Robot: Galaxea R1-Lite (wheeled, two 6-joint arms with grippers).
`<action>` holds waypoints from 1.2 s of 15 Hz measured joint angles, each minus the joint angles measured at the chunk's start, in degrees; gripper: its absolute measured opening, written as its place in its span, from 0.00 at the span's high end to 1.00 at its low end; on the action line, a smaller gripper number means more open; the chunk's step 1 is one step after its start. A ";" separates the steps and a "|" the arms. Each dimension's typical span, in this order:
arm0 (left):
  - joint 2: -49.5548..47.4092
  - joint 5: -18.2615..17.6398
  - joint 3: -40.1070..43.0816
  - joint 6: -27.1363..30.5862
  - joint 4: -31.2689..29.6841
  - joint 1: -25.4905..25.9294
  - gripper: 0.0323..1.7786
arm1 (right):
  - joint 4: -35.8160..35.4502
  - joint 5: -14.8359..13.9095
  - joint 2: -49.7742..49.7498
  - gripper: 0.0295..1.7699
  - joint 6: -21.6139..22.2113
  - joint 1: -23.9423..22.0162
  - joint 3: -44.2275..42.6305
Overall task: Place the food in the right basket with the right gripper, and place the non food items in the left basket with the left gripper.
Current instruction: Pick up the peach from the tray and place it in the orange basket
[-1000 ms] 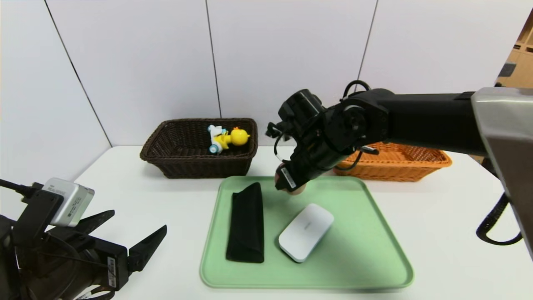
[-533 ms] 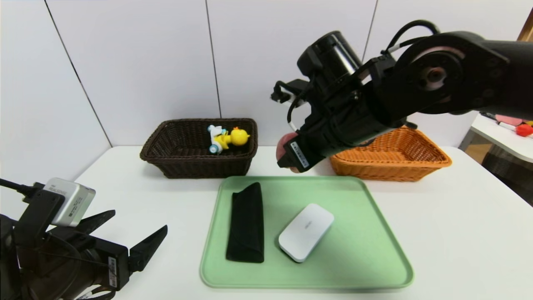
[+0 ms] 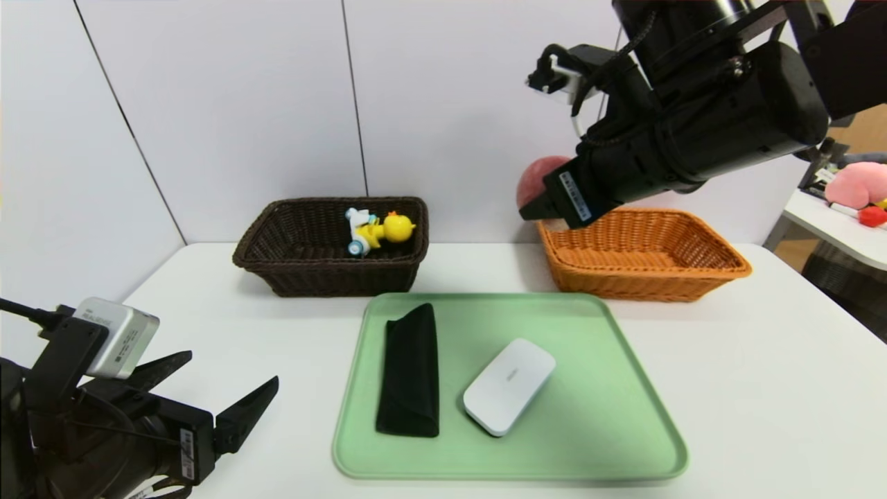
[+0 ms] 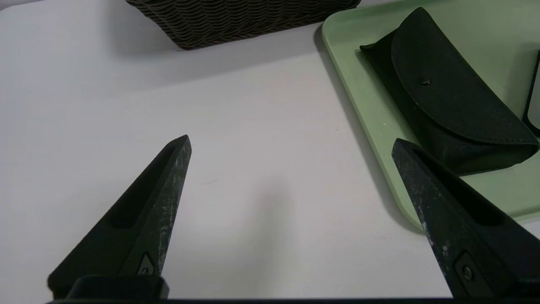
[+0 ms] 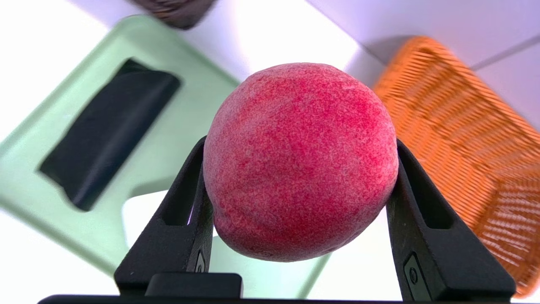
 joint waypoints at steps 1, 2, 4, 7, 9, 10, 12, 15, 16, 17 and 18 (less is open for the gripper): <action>0.00 0.02 0.02 0.00 0.00 0.00 0.05 | -0.27 0.00 -0.38 0.38 -0.66 -1.68 -0.02; 0.00 0.00 0.04 -0.02 0.00 0.00 0.05 | -0.38 0.04 -0.59 0.38 -1.05 -3.30 -0.02; 0.00 -0.02 0.04 -0.04 0.02 0.00 0.05 | -0.61 0.15 -0.74 0.38 -1.38 -6.53 -0.02; 0.00 0.00 -0.07 0.09 0.00 0.00 0.05 | -2.97 0.76 -0.17 0.38 -2.71 -11.50 -0.04; 0.00 0.02 -0.07 0.09 0.02 0.00 0.05 | -5.78 0.96 0.99 0.38 -3.67 -14.74 -0.04; 0.00 -0.02 -0.07 0.07 0.05 0.00 0.05 | -7.08 1.00 1.79 0.38 -3.85 -16.23 -0.04; 0.00 0.00 -0.07 0.09 0.00 0.00 0.05 | -9.57 1.02 3.56 0.38 -4.13 -18.54 -0.04; 0.00 0.00 -0.11 0.07 -0.01 0.00 0.05 | -13.25 1.08 6.89 0.38 -4.27 -21.30 -0.04; 0.00 0.00 -0.11 0.09 0.00 0.00 0.05 | -14.45 1.08 8.07 0.38 -4.27 -21.94 -0.04; 0.00 0.00 -0.11 0.07 -0.04 0.00 0.05 | -15.69 1.11 9.29 0.38 -4.24 -22.60 -0.04; 0.00 -0.02 -0.13 0.09 0.00 0.00 0.05 | -16.90 1.11 10.56 0.38 -4.22 -23.15 -0.04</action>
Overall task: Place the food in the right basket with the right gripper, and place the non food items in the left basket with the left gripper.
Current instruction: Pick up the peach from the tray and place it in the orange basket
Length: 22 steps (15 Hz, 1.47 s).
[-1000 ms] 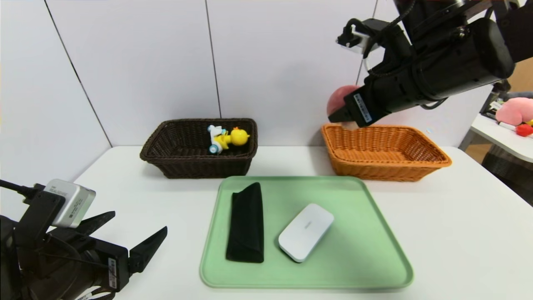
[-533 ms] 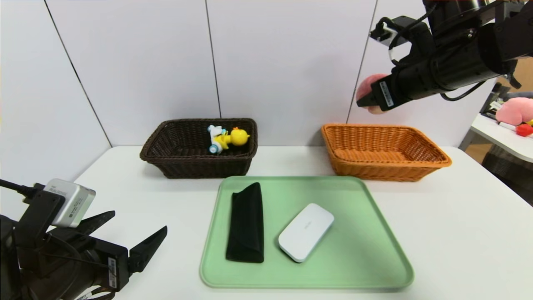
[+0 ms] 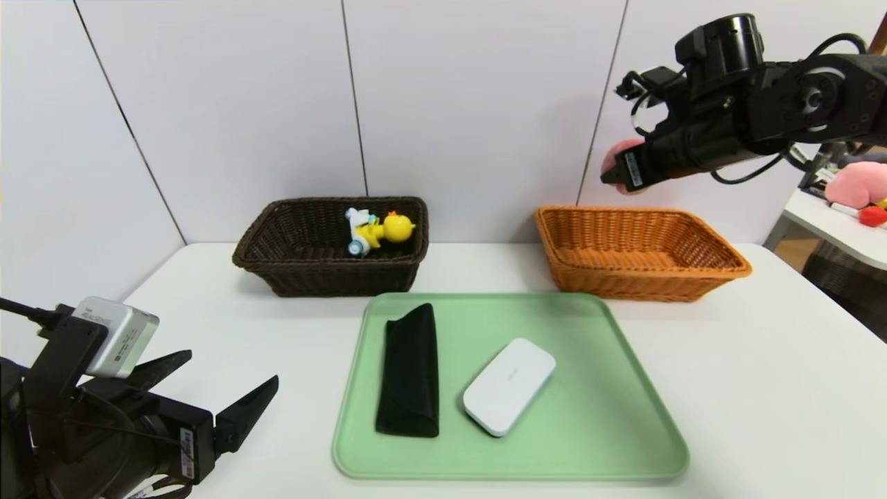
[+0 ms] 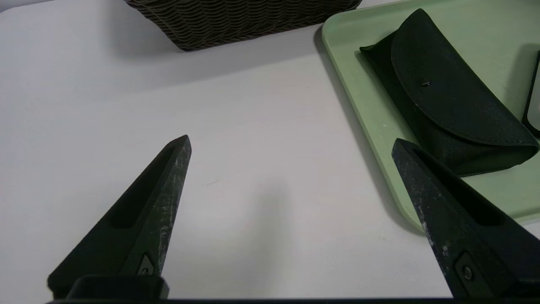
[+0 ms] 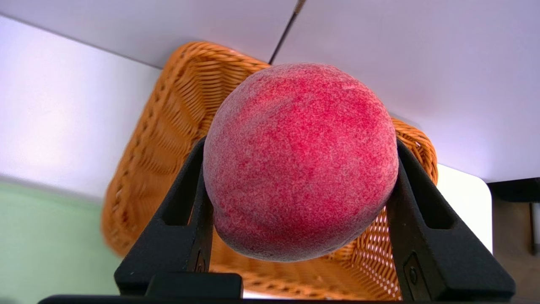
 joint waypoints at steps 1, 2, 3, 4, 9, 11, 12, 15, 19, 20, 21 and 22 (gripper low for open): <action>0.00 0.00 -0.02 -0.01 0.00 0.00 0.05 | -0.96 0.05 1.21 0.38 0.05 -0.48 0.00; 0.00 0.00 -0.05 0.05 -0.04 0.00 0.05 | -1.88 0.06 2.38 0.38 0.09 -0.88 0.00; 0.00 0.02 -0.11 0.07 -0.04 0.00 0.05 | -2.95 0.13 3.56 0.38 0.11 -1.24 0.00; 0.00 0.02 -0.16 0.07 0.00 -0.02 0.05 | -3.83 0.20 4.80 0.38 0.20 -1.55 0.01; 0.00 0.00 0.13 0.02 0.02 0.00 0.05 | -3.34 0.39 8.98 0.38 0.74 -2.47 0.01; 0.00 0.02 0.16 -0.01 0.02 0.00 0.05 | -2.73 0.27 9.79 0.38 0.88 -2.49 0.01; 0.00 0.02 0.16 0.05 0.05 0.00 0.05 | -1.76 0.13 10.07 0.38 1.32 -2.49 0.01; 0.00 0.02 0.13 -0.01 0.02 0.00 0.05 | 1.35 0.00 10.64 0.38 3.34 -2.54 0.01; 0.00 0.02 0.11 0.00 0.05 0.00 0.05 | 2.67 -0.11 11.08 0.38 4.24 -2.78 0.01; 0.00 0.02 0.11 0.00 0.02 0.00 0.05 | 2.62 -0.11 11.24 0.38 4.58 -2.80 0.01; 0.00 0.02 0.11 -0.01 0.02 0.00 0.05 | 2.62 -0.11 11.34 0.38 4.74 -2.82 0.01; 0.00 0.02 0.09 -0.01 0.02 0.00 0.05 | 2.62 -0.13 11.45 0.38 4.88 -2.84 0.01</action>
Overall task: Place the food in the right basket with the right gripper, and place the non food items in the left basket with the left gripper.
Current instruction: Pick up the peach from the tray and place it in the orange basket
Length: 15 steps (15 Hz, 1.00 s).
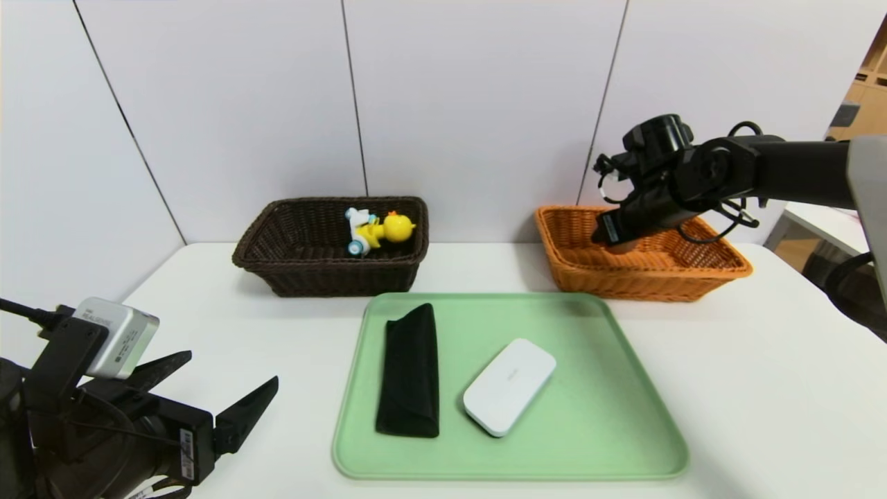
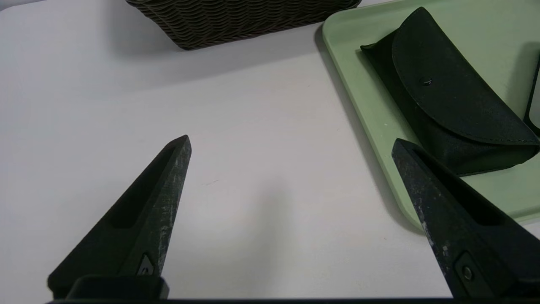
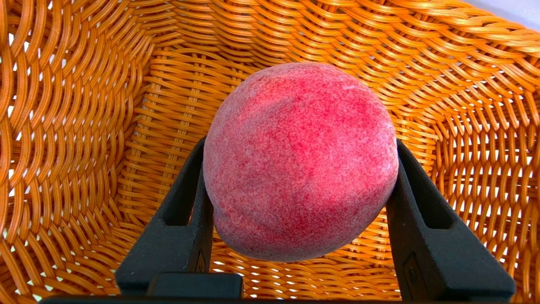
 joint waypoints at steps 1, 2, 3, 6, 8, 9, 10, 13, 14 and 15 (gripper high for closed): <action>0.00 -0.02 0.02 0.00 0.02 0.00 0.05 | -0.02 0.00 0.11 0.38 -0.05 0.00 0.00; 0.00 0.00 0.02 0.01 0.00 0.00 0.05 | -0.02 0.00 0.32 0.38 0.09 -0.02 0.00; 0.00 0.00 0.02 0.01 0.02 0.00 0.05 | -0.02 0.02 0.55 0.38 0.39 -0.02 0.00; 0.00 0.02 0.00 0.00 0.02 -0.02 0.05 | -0.02 0.07 1.18 0.38 0.52 -0.22 0.00; 0.00 0.00 0.02 0.00 0.02 -0.02 0.05 | -0.05 0.09 1.58 0.38 0.50 -0.22 0.00; 0.00 0.00 0.02 0.01 0.00 0.00 0.05 | -0.06 0.09 1.79 0.38 0.52 -0.22 0.00; 0.00 0.00 0.00 -0.02 0.02 0.00 0.05 | -0.11 0.09 1.97 0.38 0.50 -0.27 0.00; 0.00 0.00 0.09 -0.10 0.00 0.00 0.05 | -0.55 -0.04 2.30 0.27 0.55 -0.27 -0.01; 0.00 0.00 0.09 -0.11 0.00 0.00 0.05 | -0.39 -0.04 2.34 0.25 0.52 -0.27 -0.01; 0.00 0.00 0.09 -0.10 0.02 -0.02 0.05 | -0.39 -0.09 2.36 0.22 0.56 -0.27 -0.01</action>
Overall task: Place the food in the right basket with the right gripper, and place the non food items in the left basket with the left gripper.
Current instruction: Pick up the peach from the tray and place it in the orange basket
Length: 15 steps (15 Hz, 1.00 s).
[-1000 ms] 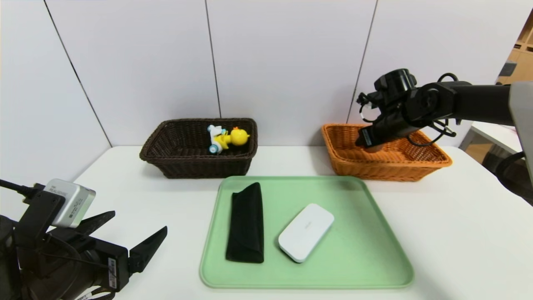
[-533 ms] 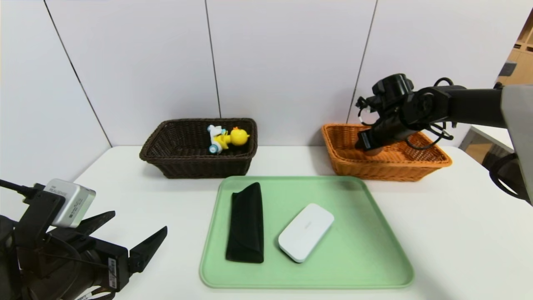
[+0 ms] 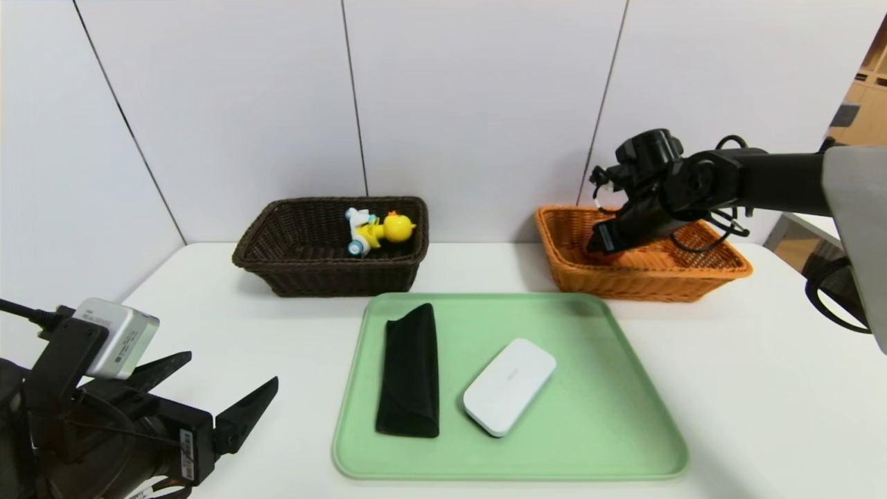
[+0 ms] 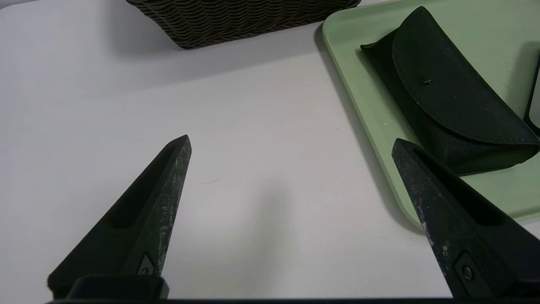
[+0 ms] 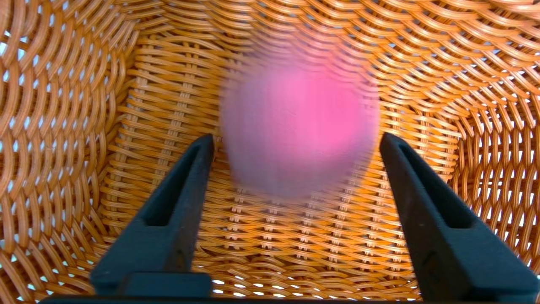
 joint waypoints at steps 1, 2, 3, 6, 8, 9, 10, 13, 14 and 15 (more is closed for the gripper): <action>0.00 0.02 0.00 -0.01 -0.02 0.00 0.05 | 0.02 0.00 -0.04 0.20 0.00 0.05 0.00; 0.00 0.00 0.00 0.02 -0.02 0.00 0.05 | 0.11 0.00 -0.13 0.18 0.00 0.05 0.00; 0.00 -0.02 0.00 0.10 -0.02 0.00 0.05 | 0.11 -0.02 -0.30 0.16 -0.01 0.07 0.00; 0.02 -0.02 -0.04 0.05 -0.02 0.02 0.05 | 0.85 -0.11 -2.04 0.12 -0.30 0.38 0.06; 0.05 -0.02 -0.04 0.02 -0.02 0.02 0.05 | 3.28 -0.06 -4.19 0.10 -0.52 0.79 0.09; 0.05 0.02 -0.04 0.02 0.00 0.02 0.05 | 4.89 0.05 -5.63 0.09 -0.61 1.10 0.09; 0.05 0.02 -0.04 0.02 -0.02 0.02 0.05 | 6.29 0.20 -7.33 0.09 -0.59 1.46 0.15; 0.05 0.00 -0.01 0.00 -0.06 0.02 0.05 | 9.73 0.46 -12.82 0.07 -0.67 2.91 0.37; 0.02 0.00 -0.01 0.02 -0.06 0.02 0.05 | 11.23 0.52 -14.95 0.07 -0.61 3.68 0.41; 0.02 0.00 -0.04 -0.01 -0.09 0.02 0.05 | 12.91 0.55 -17.29 0.06 -0.45 4.63 0.61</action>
